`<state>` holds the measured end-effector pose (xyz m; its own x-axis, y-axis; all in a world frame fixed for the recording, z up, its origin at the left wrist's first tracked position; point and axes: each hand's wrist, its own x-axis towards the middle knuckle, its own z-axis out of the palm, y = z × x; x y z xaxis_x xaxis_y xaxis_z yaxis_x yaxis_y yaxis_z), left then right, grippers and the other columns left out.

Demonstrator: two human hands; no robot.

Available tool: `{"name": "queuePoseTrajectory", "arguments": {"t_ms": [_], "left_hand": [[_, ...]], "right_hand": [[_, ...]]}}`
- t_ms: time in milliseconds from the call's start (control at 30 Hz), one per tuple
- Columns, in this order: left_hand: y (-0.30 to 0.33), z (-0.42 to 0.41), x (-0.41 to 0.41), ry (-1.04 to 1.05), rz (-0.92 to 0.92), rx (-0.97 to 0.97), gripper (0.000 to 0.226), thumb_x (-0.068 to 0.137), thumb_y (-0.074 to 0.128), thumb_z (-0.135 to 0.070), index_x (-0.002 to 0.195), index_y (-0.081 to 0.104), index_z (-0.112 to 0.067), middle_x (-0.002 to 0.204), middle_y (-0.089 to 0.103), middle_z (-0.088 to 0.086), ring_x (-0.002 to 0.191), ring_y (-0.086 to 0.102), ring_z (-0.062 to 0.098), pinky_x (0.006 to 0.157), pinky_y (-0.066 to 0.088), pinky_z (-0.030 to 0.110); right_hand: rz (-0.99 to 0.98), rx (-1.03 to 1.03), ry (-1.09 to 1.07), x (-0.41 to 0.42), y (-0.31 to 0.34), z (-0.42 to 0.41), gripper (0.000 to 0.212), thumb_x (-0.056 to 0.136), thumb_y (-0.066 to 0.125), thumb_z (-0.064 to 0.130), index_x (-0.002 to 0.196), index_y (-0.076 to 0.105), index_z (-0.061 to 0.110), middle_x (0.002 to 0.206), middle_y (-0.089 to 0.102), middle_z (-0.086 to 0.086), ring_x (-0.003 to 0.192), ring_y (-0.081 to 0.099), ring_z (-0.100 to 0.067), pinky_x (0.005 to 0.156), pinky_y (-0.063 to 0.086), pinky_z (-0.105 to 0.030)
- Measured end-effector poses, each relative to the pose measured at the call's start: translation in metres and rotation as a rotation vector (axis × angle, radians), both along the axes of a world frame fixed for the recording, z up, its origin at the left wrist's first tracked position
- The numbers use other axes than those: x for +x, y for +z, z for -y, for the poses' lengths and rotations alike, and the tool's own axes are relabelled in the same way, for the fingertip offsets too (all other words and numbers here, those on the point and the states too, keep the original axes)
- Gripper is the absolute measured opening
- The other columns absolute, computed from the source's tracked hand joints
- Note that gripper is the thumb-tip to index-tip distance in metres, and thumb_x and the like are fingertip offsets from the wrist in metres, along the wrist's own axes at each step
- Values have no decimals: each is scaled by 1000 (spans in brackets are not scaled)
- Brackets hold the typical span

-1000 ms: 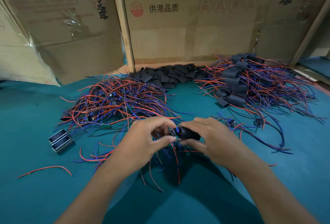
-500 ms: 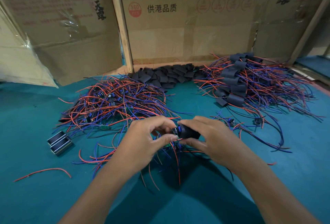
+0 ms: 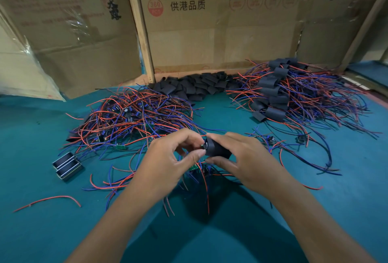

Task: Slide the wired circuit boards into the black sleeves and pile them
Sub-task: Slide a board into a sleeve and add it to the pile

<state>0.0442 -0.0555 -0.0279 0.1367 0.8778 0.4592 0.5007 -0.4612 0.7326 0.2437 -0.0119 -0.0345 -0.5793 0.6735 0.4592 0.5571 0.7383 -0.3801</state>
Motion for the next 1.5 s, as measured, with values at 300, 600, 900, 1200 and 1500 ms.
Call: {"name": "queuePoseTrajectory", "arguments": {"t_ms": [300,600,900,1200,1500], "left_hand": [[-3,-2,2,4,43,-17,20,91,70,-4,96,77,-21,91,72,-11,87,67,10,79,52,26],[-6,-4,7,-26,336,-276,21,90,66,4,96,77,-14,69,64,-4,54,57,8,56,47,21],[-13,-1,9,-46,523,-492,24,92,61,2,99,79,-10,55,50,4,50,42,11,52,36,14],[-5,-12,-28,25,680,-531,33,91,52,9,98,78,-10,79,64,3,55,43,9,49,35,16],[-28,-36,-60,773,-31,96,16,89,66,-12,79,62,-23,76,64,-5,71,62,17,62,48,38]], "right_hand": [[36,-25,-13,3,1,-2,58,90,66,41,138,53,12,105,63,-6,97,58,-25,84,44,-35],[84,-30,-24,3,4,3,52,92,48,54,133,56,22,117,68,1,106,62,-24,83,51,-43],[339,24,-84,0,7,2,61,97,22,60,136,50,22,116,63,-1,110,56,-25,86,45,-41],[560,54,-298,5,37,-24,37,100,28,56,103,49,26,94,66,-1,91,63,-29,63,35,-36],[460,185,-887,66,104,-181,49,98,42,55,118,55,13,98,61,-15,90,58,-32,82,51,-43]]}}
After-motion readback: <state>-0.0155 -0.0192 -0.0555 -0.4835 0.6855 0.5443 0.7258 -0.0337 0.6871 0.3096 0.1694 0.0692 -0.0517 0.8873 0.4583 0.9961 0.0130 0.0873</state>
